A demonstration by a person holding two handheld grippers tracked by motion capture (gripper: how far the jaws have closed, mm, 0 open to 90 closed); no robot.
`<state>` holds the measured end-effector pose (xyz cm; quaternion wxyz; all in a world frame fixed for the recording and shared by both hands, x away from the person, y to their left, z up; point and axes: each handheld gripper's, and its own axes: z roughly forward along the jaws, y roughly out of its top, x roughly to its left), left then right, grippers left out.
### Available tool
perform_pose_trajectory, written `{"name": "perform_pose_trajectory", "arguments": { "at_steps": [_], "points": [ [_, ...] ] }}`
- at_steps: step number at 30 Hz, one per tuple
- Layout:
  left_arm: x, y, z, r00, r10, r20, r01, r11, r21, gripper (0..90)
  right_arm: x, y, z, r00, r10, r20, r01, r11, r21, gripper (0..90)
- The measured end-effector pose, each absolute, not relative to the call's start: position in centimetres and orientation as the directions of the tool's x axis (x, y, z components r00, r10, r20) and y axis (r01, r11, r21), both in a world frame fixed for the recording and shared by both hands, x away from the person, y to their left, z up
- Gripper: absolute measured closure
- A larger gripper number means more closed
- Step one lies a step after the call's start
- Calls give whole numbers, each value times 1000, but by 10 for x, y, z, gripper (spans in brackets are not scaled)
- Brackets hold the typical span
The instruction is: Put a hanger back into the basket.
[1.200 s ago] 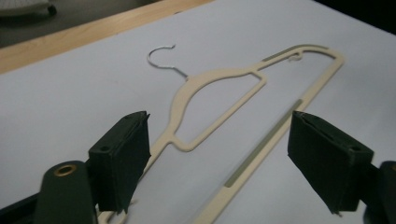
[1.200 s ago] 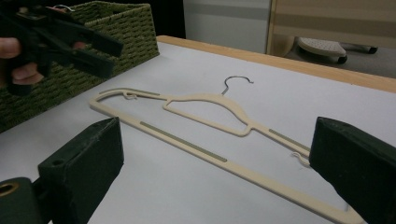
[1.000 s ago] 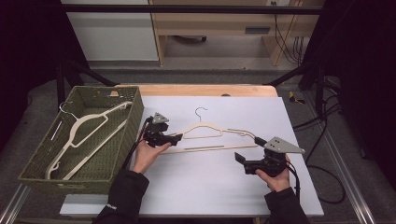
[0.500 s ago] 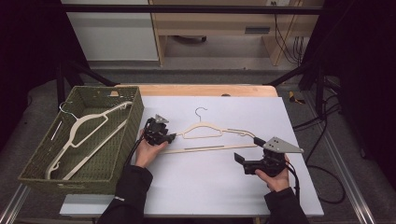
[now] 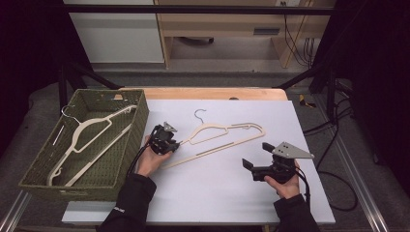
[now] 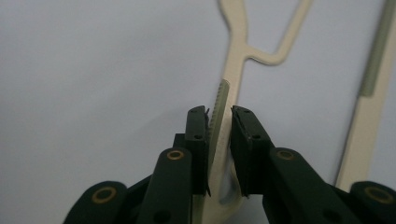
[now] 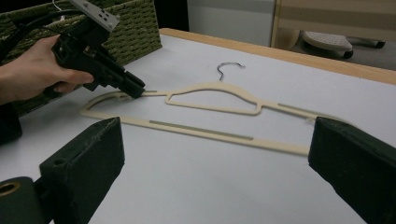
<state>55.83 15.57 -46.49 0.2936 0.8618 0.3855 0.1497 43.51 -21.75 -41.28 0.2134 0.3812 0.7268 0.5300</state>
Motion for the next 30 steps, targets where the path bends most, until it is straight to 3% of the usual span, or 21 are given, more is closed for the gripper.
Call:
{"name": "perform_pose_trajectory", "arguments": {
  "at_steps": [6,9,12,16,24,30],
  "points": [
    [550,155,-465,689,724,23,556,-549,624,779,435,-218,-413,-619,780,93,328,149,933,43],
    [552,155,-467,682,731,-4,566,-524,637,698,435,-217,-413,-624,776,88,327,157,932,43],
    [553,155,-467,675,738,-8,580,-523,625,706,436,-217,-413,-625,776,91,327,154,933,44],
    [553,152,-467,653,758,-5,595,-508,623,780,435,-216,-413,-626,774,91,327,155,932,45],
    [546,149,-465,661,750,34,565,-527,635,788,442,-207,-414,-642,762,89,330,169,929,55],
    [525,142,-443,668,738,92,503,-539,675,790,458,-190,-416,-655,748,106,346,173,922,72]
  ]
}}
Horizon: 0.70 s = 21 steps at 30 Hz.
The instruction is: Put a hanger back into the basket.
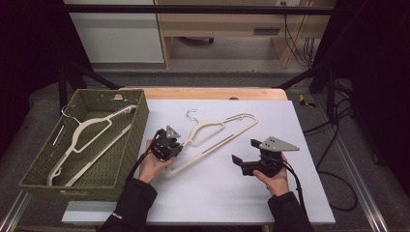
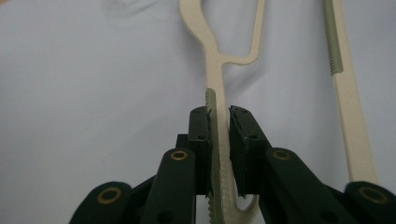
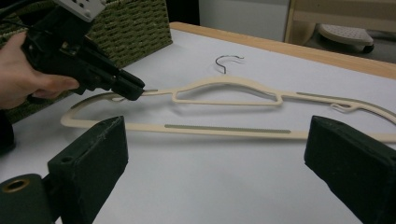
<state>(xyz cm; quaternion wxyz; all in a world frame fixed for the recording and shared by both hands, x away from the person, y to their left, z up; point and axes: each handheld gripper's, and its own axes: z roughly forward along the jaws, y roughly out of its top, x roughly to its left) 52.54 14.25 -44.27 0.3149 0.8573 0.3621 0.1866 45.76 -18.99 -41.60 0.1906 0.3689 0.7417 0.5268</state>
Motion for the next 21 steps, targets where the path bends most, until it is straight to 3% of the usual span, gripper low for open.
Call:
{"name": "perform_pose_trajectory", "arguments": {
  "at_steps": [11,21],
  "points": [
    [492,148,-411,673,718,178,415,-565,713,791,511,-127,-416,-664,737,123,377,188,907,148],
    [480,152,-408,660,734,160,410,-530,742,791,565,-75,-416,-638,761,116,428,226,875,233]
  ]
}}
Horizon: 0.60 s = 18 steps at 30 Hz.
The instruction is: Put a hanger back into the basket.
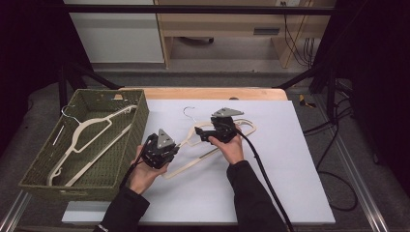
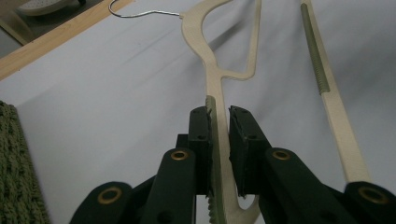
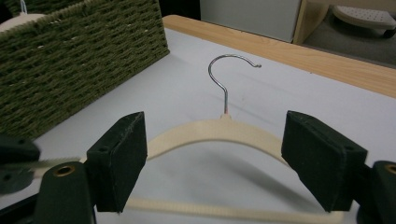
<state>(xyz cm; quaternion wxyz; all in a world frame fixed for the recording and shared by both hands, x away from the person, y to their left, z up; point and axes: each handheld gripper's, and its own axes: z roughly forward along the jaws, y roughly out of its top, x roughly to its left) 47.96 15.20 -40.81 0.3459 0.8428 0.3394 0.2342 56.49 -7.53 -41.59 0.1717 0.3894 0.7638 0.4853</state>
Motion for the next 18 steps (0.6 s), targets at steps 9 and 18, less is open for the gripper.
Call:
{"name": "perform_pose_trajectory", "arguments": {
  "at_steps": [9,18],
  "points": [
    [475,153,-408,663,731,159,413,-535,737,791,597,-43,-420,-620,778,107,470,258,844,335],
    [473,152,-408,661,729,180,401,-546,736,791,615,-34,-430,-609,786,112,511,280,813,487]
  ]
}}
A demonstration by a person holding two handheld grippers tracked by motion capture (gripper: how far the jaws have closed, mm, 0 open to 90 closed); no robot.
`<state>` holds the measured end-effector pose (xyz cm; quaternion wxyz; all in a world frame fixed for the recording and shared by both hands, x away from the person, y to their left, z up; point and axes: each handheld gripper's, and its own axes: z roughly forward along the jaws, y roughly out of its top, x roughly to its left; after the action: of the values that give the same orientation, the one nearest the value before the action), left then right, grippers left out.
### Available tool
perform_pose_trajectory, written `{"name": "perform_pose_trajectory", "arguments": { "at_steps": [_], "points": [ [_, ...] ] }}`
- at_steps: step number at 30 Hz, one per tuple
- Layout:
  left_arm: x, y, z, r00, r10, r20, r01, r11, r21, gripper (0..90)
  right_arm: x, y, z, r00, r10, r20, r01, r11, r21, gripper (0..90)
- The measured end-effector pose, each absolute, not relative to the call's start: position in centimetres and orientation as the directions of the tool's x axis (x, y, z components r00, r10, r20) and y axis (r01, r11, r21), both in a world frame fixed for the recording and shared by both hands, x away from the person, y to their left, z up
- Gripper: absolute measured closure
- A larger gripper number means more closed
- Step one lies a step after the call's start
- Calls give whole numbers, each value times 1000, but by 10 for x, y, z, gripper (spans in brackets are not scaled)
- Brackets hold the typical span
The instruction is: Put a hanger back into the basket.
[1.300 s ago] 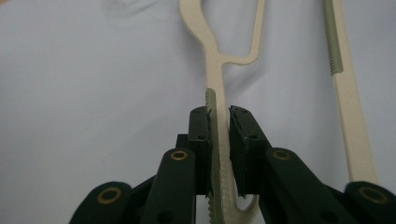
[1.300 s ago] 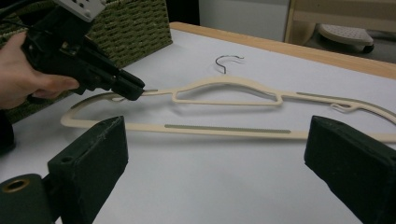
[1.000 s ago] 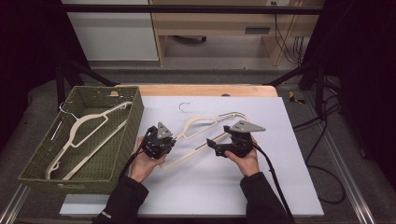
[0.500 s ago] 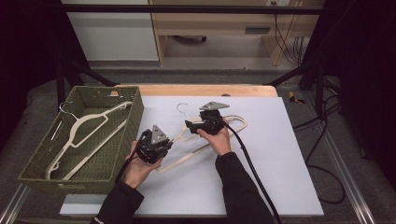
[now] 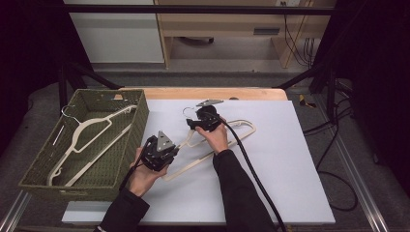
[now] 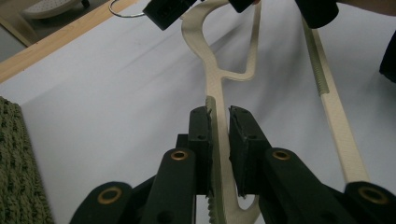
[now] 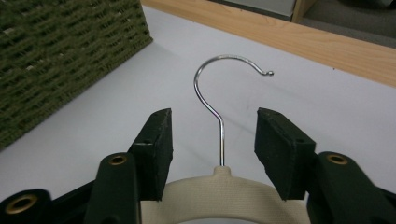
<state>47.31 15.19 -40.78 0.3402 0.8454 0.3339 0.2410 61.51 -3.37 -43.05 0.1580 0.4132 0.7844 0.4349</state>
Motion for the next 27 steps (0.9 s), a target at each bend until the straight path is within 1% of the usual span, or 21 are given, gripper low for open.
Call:
{"name": "perform_pose_trajectory", "arguments": {
  "at_steps": [5,7,10,15,16,17,18,20,22,24,25,27],
  "points": [
    [472,152,-409,663,726,181,402,-550,732,791,621,-29,-439,-596,797,97,536,305,788,597],
    [472,152,-410,666,725,179,403,-551,731,791,622,-28,-442,-594,799,95,545,313,777,678],
    [471,152,-411,671,720,179,403,-556,727,791,623,-30,-443,-595,794,122,568,309,763,823],
    [467,150,-415,682,711,172,402,-560,724,790,621,-33,-440,-598,790,133,583,316,748,834],
    [467,150,-416,685,709,168,403,-560,723,790,619,-35,-439,-600,789,132,582,318,748,876],
    [466,149,-418,681,715,159,410,-551,727,789,618,-36,-438,-597,791,131,581,314,751,885],
    [464,148,-422,690,711,134,423,-546,723,789,616,-37,-438,-597,790,137,579,307,756,886],
    [463,148,-426,685,715,136,423,-543,725,789,611,-41,-436,-607,782,138,565,303,767,889],
    [462,146,-431,690,707,156,425,-569,704,788,605,-43,-435,-612,781,124,555,312,771,891],
    [462,145,-435,689,712,133,442,-558,702,787,602,-46,-435,-615,778,131,547,301,781,892],
    [464,145,-437,686,713,146,440,-566,697,787,599,-48,-434,-617,775,137,543,293,787,893],
    [465,145,-439,702,705,105,459,-560,689,785,593,-52,-431,-621,773,130,528,290,798,893]
  ]
}}
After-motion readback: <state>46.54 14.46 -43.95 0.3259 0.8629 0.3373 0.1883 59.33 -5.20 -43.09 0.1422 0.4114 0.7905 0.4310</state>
